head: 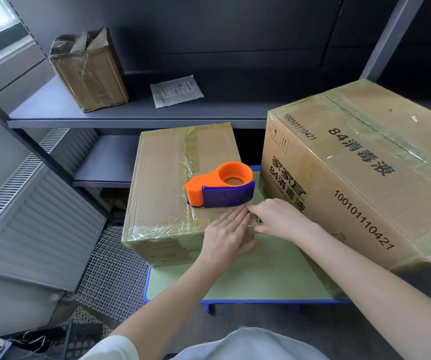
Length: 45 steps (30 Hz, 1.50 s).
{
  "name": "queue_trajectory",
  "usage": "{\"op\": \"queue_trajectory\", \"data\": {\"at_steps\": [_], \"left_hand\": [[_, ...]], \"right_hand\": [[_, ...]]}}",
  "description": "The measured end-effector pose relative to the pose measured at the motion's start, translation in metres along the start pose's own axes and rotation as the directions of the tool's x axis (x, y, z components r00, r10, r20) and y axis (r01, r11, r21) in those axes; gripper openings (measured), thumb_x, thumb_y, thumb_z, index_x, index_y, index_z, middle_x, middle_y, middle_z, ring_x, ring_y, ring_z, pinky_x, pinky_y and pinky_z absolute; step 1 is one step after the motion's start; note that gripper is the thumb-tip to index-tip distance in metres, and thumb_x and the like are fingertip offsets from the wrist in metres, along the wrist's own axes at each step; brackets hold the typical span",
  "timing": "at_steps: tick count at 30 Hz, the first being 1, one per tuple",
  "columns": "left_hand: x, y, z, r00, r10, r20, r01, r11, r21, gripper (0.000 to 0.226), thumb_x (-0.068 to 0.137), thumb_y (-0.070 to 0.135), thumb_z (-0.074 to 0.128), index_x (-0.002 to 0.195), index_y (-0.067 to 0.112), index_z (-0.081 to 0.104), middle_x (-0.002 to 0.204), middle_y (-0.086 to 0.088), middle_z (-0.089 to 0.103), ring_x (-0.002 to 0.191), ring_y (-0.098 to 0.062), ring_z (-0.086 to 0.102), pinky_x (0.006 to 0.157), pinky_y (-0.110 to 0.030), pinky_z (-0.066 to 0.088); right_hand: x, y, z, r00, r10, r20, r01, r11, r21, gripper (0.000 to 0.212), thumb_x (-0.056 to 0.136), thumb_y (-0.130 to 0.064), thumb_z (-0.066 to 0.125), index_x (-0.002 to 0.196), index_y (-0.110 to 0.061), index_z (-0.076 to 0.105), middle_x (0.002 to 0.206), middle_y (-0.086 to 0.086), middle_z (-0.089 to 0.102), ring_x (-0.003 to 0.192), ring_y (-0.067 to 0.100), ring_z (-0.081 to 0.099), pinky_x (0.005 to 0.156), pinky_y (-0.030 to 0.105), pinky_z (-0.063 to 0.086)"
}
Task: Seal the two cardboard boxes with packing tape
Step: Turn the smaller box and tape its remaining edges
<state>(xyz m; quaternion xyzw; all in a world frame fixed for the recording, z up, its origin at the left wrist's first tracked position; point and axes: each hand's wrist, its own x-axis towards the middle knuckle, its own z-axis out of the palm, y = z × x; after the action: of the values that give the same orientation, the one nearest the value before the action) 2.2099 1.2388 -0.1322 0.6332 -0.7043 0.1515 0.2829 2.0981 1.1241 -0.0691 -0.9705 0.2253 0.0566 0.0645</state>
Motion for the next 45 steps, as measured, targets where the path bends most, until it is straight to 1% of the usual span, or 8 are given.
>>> {"op": "queue_trajectory", "data": {"at_steps": [12,18,25,31,35,38,41,45], "left_hand": [[0.008,0.003,-0.006,0.993,-0.022,-0.118,0.019,0.999,-0.027,0.021,0.07,0.019,0.082,0.082,0.003,0.076,0.093,-0.008,0.074,0.088,-0.018,0.071,0.074,-0.033,0.059],[0.008,0.005,-0.005,0.996,-0.077,-0.042,0.073,0.994,-0.08,0.026,0.062,0.012,0.087,0.084,0.003,0.077,0.093,-0.008,0.074,0.088,-0.02,0.071,0.076,-0.033,0.058],[0.003,-0.011,-0.026,0.987,0.038,0.159,-0.014,0.988,-0.152,0.034,0.075,-0.005,0.071,0.108,-0.004,0.068,0.114,-0.017,0.066,0.108,-0.029,0.063,0.093,-0.043,0.051],[-0.025,-0.051,-0.066,0.955,-0.295,0.01,0.295,0.95,-0.105,0.021,0.081,-0.001,0.06,0.099,0.0,0.071,0.104,-0.009,0.071,0.099,-0.023,0.067,0.089,-0.039,0.053],[-0.048,-0.089,-0.095,0.787,-0.606,-0.111,0.609,0.793,-0.011,0.031,0.088,-0.005,0.054,0.117,-0.002,0.062,0.123,-0.013,0.062,0.12,-0.029,0.052,0.107,-0.035,0.033],[-0.06,-0.111,-0.107,0.647,-0.762,-0.022,0.762,0.648,-0.011,0.042,0.092,-0.003,0.044,0.134,0.001,0.049,0.142,-0.011,0.046,0.139,-0.028,0.03,0.116,-0.037,0.017],[-0.071,-0.119,-0.106,0.634,-0.756,0.163,0.771,0.633,-0.061,0.051,0.095,-0.001,0.037,0.144,0.009,0.034,0.154,-0.001,0.023,0.145,-0.018,0.006,0.115,-0.025,0.001],[-0.078,-0.118,-0.1,0.68,-0.709,0.185,0.725,0.687,-0.034,0.047,0.097,0.003,0.038,0.144,0.007,0.035,0.154,-0.005,0.022,0.145,-0.018,0.007,0.113,-0.019,0.001]], "right_hand": [[0.003,-0.002,-0.016,0.991,-0.019,0.129,0.008,0.997,0.081,0.035,0.088,-0.031,0.06,0.117,-0.012,0.058,0.098,0.01,0.065,0.087,0.024,0.06,0.072,0.033,0.048],[0.002,-0.005,-0.017,0.99,0.043,0.135,-0.053,0.996,0.077,0.03,0.09,-0.034,0.058,0.108,-0.011,0.063,0.085,0.007,0.061,0.071,0.02,0.048,0.061,0.029,0.037],[-0.005,-0.009,-0.019,0.983,0.044,0.179,-0.051,0.998,0.036,0.037,0.093,-0.036,0.051,0.122,-0.014,0.053,0.097,0.008,0.063,0.089,0.023,0.058,0.064,0.03,0.041],[-0.002,-0.038,-0.023,0.977,0.127,0.173,-0.09,0.974,-0.208,0.025,0.092,-0.017,0.04,0.11,-0.012,0.056,0.083,0.003,0.054,0.079,0.024,0.056,0.054,0.03,0.035],[0.006,-0.056,-0.027,0.981,0.148,0.123,-0.105,0.947,-0.302,0.025,0.093,-0.016,0.039,0.102,-0.016,0.062,0.096,0.003,0.065,0.084,0.022,0.06,0.051,0.026,0.031],[0.013,-0.072,-0.03,0.966,0.2,0.166,-0.122,0.913,-0.39,0.021,0.089,-0.007,0.043,0.092,-0.017,0.061,0.093,0.0,0.066,0.072,0.022,0.05,0.046,0.025,0.022],[0.017,-0.085,-0.031,0.972,0.205,0.118,-0.149,0.918,-0.368,0.018,0.092,-0.011,0.044,0.091,-0.017,0.061,0.086,-0.001,0.062,0.071,0.02,0.051,0.046,0.025,0.025],[0.024,-0.104,-0.025,0.998,0.031,-0.048,-0.036,0.994,-0.105,0.026,0.096,-0.026,0.038,0.109,-0.016,0.059,0.095,0.004,0.062,0.087,0.023,0.059,0.062,0.031,0.045]]}}
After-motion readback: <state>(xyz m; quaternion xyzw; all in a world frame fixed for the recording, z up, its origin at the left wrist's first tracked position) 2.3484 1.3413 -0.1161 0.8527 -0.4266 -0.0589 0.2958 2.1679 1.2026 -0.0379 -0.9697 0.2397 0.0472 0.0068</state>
